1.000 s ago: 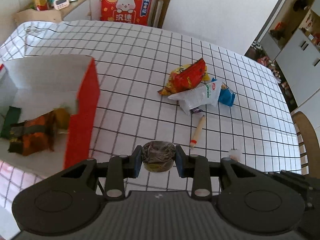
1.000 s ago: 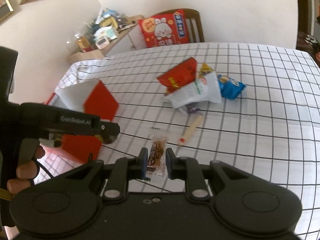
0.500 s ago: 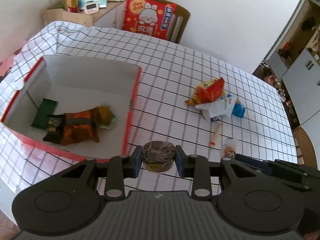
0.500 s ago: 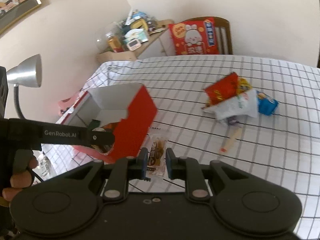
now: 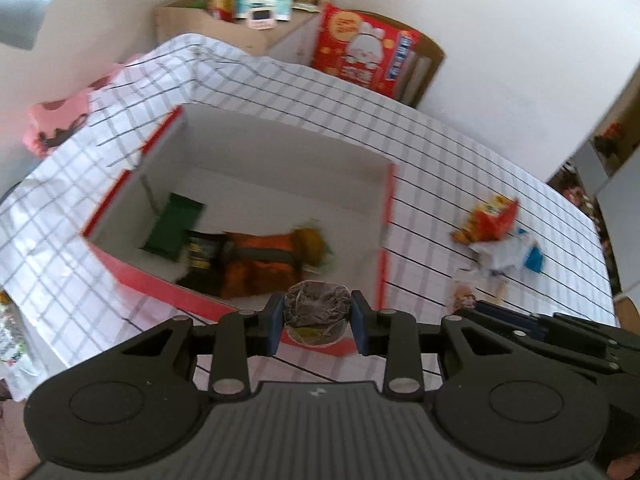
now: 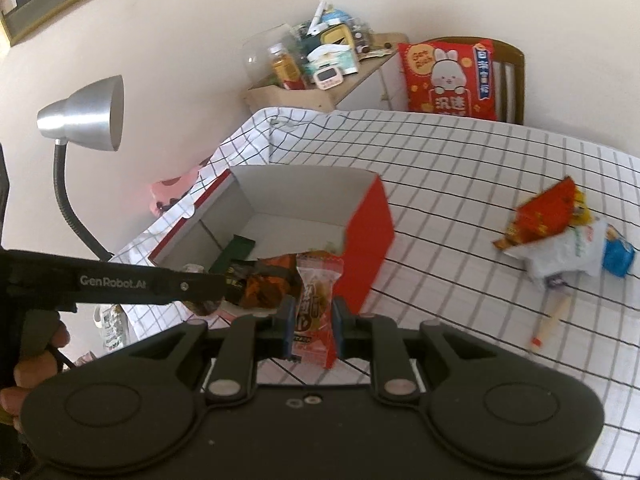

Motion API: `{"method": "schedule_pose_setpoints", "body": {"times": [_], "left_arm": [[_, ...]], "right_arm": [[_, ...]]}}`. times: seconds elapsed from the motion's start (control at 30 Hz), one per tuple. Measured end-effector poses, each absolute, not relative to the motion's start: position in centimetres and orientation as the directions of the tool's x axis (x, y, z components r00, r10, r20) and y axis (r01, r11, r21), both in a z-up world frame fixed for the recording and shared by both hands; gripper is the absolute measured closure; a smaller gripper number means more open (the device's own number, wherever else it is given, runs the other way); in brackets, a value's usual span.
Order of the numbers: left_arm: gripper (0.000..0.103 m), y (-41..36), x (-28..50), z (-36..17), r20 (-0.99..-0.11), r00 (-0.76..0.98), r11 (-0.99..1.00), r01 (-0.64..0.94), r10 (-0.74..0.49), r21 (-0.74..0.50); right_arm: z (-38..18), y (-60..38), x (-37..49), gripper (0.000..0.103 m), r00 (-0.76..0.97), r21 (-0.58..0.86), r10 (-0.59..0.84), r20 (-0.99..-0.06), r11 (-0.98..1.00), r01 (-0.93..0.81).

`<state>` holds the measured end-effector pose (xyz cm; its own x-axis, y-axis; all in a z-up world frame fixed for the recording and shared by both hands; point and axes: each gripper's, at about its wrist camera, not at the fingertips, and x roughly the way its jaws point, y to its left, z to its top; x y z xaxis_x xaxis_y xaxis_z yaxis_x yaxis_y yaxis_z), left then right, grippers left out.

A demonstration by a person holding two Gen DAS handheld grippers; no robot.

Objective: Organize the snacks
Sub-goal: 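Carry the brown snack with the left tool while the right tool carries the wrapped snack over the box, then open the left tool to drop the brown snack while the right tool drops the wrapped snack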

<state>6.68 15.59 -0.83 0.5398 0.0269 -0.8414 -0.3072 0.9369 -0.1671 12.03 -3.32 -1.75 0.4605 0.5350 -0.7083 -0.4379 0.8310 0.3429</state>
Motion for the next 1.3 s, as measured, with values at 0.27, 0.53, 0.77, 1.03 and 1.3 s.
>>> {"method": "schedule_pose_setpoints", "body": {"times": [0.27, 0.53, 0.77, 1.03, 1.3], "left_arm": [[0.070, 20.6, 8.3, -1.9, -0.847, 0.519, 0.924, -0.368, 0.114, -0.101], [0.070, 24.9, 10.2, -3.6, -0.862, 0.482, 0.911, -0.408, 0.156, -0.064], [0.070, 27.2, 12.8, -5.5, -0.879, 0.442, 0.908, -0.417, 0.181, -0.023], [0.070, 28.6, 15.4, -8.3, -0.906, 0.381, 0.915, -0.403, 0.186, 0.018], [0.070, 28.6, 16.9, -10.5, -0.929, 0.324, 0.923, -0.382, 0.177, 0.043]], "right_arm": [[-3.2, 1.3, 14.6, 0.085, 0.435, 0.309, 0.510, -0.743, 0.836, -0.452], [-5.3, 5.1, 17.7, 0.085, 0.426, 0.250, 0.453, -0.783, 0.857, -0.451], [-7.3, 8.0, 20.2, 0.085, 0.417, 0.201, 0.411, -0.811, 0.865, -0.460], [-9.3, 11.4, 22.5, 0.085, 0.383, 0.155, 0.382, -0.841, 0.849, -0.506], [-11.2, 12.8, 23.6, 0.085, 0.338, 0.144, 0.359, -0.870, 0.841, -0.521]]}}
